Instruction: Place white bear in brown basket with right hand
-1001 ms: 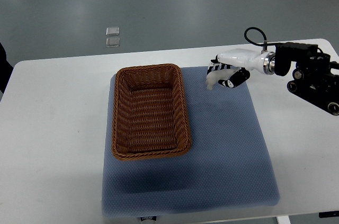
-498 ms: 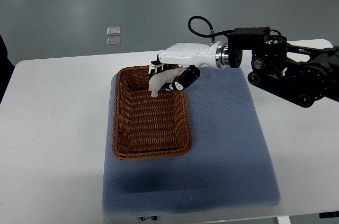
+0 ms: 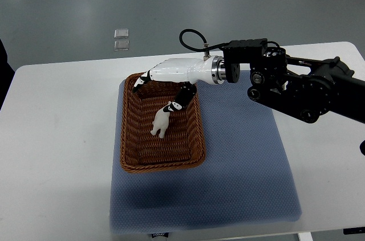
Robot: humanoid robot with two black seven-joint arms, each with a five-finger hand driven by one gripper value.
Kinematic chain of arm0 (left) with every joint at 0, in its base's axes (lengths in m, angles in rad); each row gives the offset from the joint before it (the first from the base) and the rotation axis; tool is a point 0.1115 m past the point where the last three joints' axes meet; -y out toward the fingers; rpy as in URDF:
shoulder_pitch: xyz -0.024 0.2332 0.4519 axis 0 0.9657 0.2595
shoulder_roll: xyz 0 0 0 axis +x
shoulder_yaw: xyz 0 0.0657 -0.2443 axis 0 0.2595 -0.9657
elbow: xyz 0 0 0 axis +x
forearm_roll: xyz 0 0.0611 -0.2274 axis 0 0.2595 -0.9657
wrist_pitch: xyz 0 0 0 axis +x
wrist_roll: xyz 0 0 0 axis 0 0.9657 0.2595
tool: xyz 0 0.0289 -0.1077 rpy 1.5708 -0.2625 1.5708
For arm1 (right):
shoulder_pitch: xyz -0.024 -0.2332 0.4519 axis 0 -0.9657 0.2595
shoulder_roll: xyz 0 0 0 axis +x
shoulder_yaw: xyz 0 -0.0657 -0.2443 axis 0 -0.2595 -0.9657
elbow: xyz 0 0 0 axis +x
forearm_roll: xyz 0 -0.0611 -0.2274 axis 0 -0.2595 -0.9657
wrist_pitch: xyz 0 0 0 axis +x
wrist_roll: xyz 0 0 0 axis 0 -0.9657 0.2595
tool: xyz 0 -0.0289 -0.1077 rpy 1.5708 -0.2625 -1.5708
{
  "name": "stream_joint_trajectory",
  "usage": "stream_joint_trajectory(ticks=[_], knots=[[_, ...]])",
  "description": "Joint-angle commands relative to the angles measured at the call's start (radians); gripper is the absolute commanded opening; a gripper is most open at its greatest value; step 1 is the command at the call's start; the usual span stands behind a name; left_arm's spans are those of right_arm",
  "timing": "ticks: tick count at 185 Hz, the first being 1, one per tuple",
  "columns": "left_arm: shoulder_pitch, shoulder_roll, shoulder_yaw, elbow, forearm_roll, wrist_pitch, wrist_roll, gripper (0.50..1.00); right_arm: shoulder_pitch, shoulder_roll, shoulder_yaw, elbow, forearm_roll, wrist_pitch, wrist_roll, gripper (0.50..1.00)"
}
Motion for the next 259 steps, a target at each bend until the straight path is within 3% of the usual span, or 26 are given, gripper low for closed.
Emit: stream_joint_trajectory(ticks=[1,90,142,196,226,237,259], knots=[[0.001,0.000,0.000,0.000,0.000,0.000,0.000,1.000,-0.001,-0.011,0.010,0.000,0.005,-0.002,0.000,0.852],[0.000,0.000,0.000,0.000,0.000,0.000,0.000,1.000,-0.103,-0.046,0.180,-0.065,0.160,-0.032,-0.017,0.856],[0.000,0.000,0.000,0.000,0.000,0.000,0.000,1.000,-0.212,-0.043,0.365,-0.244,0.453,-0.038,-0.035,0.858],[0.000,0.000,0.000,0.000,0.000,0.000,0.000,1.000,-0.265,-0.043,0.387,-0.456,0.828,-0.085,-0.035,0.858],[0.000,0.000,0.000,0.000,0.000,0.000,0.000,1.000,-0.288,-0.043,0.385,-0.506,1.011,-0.114,-0.042,0.860],[0.000,0.000,0.000,0.000,0.000,0.000,0.000,1.000,-0.304,-0.043,0.385,-0.517,1.088,-0.116,-0.057,0.893],[0.000,0.000,0.000,0.000,0.000,0.001,0.000,1.000,-0.320,-0.044,0.385,-0.526,1.187,-0.114,-0.074,0.897]])
